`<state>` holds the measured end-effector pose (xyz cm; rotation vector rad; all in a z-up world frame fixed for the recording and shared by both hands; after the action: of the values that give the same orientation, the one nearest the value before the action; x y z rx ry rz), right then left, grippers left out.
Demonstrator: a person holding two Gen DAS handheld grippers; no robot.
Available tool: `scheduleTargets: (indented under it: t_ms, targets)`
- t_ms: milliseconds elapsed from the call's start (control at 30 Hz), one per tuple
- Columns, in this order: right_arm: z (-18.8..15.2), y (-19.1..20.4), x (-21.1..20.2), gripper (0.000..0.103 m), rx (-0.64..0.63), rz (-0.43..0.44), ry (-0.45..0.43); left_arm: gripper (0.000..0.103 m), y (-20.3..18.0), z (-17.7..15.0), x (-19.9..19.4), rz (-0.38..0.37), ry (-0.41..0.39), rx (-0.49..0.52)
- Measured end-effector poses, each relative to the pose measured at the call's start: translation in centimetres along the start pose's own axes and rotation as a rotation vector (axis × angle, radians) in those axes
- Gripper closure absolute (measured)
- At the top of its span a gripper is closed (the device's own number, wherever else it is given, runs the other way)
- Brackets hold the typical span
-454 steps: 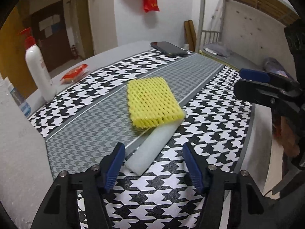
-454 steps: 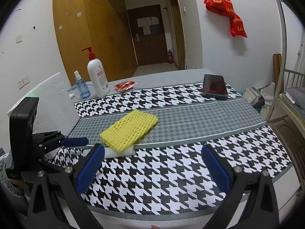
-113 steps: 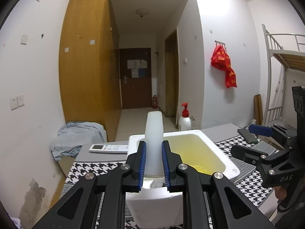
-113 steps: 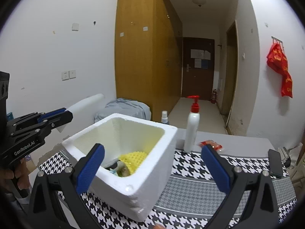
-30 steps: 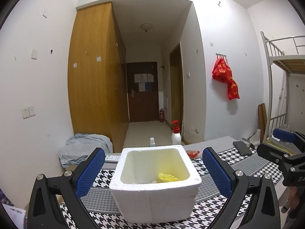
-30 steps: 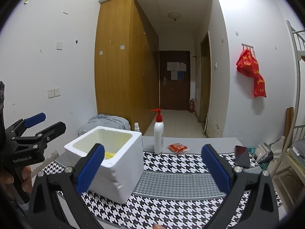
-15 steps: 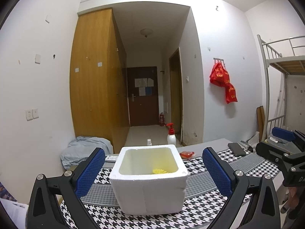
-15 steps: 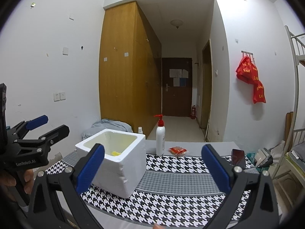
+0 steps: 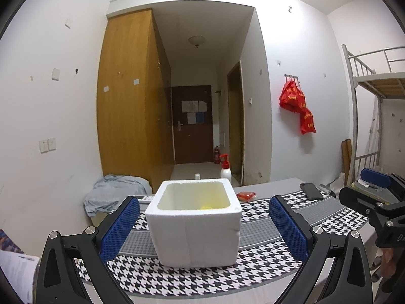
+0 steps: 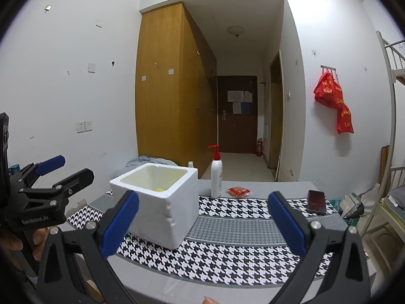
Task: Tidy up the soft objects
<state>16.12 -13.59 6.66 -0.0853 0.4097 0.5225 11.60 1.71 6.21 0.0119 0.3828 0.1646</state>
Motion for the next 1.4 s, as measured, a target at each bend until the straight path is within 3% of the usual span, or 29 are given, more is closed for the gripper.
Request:
scheduleTargets:
  t_ms: [267,1100,1400]
  targets:
    - [-1.2,0.5,-0.8,0.0,0.003,0.012,-0.011,0.001,0.0,-1.4,-0.7,0.022,-0.007,-0.013]
    - [-5.8,2.3,-2.1,0.0,-0.001,0.007,-0.01,0.001,0.1,-7.2,-2.9,-0.027,-0.009,-0.036]
    - [-7.1,2.8,-2.6,0.0,-0.01,0.012,0.001,0.001,0.0,-7.5,-3.8,-0.02,-0.02,-0.028]
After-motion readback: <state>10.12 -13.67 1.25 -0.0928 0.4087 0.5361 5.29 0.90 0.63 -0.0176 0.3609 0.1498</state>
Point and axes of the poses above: each gripper's, at about its wrist camera, not at the fingertips, and x roughly the way its jaws point, y to its left, z to its top, the point moved 10 cm from there along x, roughly the way its jaws point, and after that the axes turned 12 degrees about y, right-handed, at the moved point
